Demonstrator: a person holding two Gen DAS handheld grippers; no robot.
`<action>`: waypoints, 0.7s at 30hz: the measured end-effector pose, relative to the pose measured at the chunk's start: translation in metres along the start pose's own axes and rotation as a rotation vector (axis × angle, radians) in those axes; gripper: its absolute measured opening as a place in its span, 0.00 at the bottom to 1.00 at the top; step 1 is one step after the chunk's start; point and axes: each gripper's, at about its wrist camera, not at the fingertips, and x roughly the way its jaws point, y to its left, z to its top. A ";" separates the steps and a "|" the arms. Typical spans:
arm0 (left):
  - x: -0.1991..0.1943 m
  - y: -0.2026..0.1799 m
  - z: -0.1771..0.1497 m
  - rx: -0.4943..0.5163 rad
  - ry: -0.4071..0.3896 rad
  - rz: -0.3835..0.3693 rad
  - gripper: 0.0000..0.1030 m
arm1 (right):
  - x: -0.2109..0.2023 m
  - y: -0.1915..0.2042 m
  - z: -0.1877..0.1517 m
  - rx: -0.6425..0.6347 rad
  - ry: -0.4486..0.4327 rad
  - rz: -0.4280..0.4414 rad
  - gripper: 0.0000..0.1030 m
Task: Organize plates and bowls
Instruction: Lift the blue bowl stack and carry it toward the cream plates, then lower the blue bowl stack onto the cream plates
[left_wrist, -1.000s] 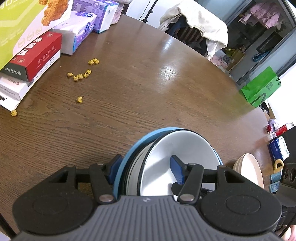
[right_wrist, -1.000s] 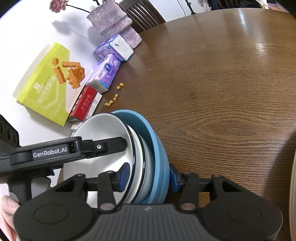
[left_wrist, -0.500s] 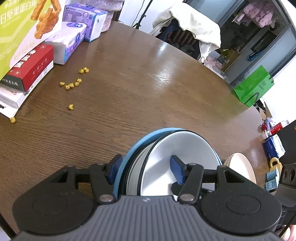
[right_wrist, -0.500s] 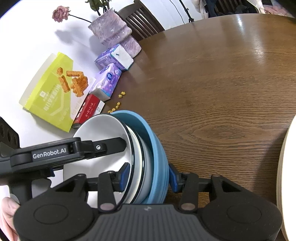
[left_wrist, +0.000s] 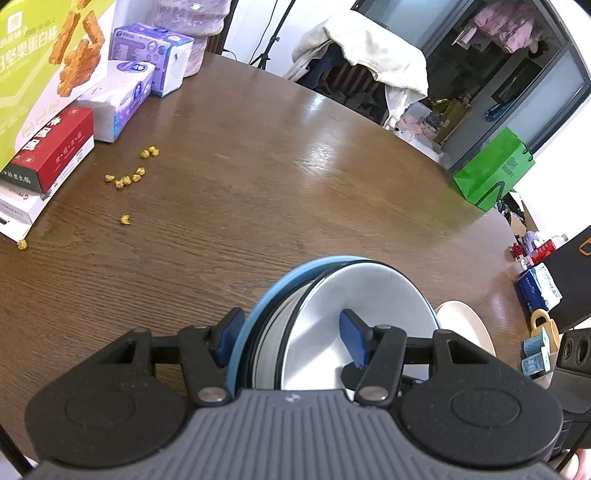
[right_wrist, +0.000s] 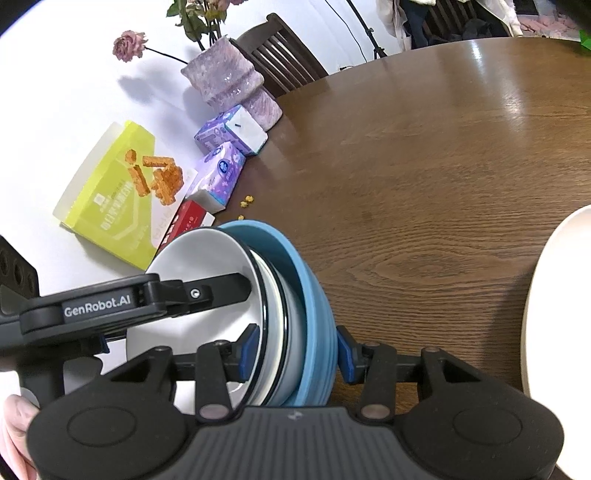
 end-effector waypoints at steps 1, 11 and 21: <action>0.000 -0.003 0.000 0.002 -0.001 -0.002 0.56 | -0.002 -0.001 0.000 0.000 -0.003 -0.001 0.42; 0.002 -0.027 -0.004 0.028 0.009 -0.018 0.56 | -0.024 -0.014 -0.004 0.018 -0.027 -0.014 0.42; 0.008 -0.049 -0.006 0.056 0.018 -0.039 0.56 | -0.041 -0.026 -0.005 0.040 -0.055 -0.033 0.42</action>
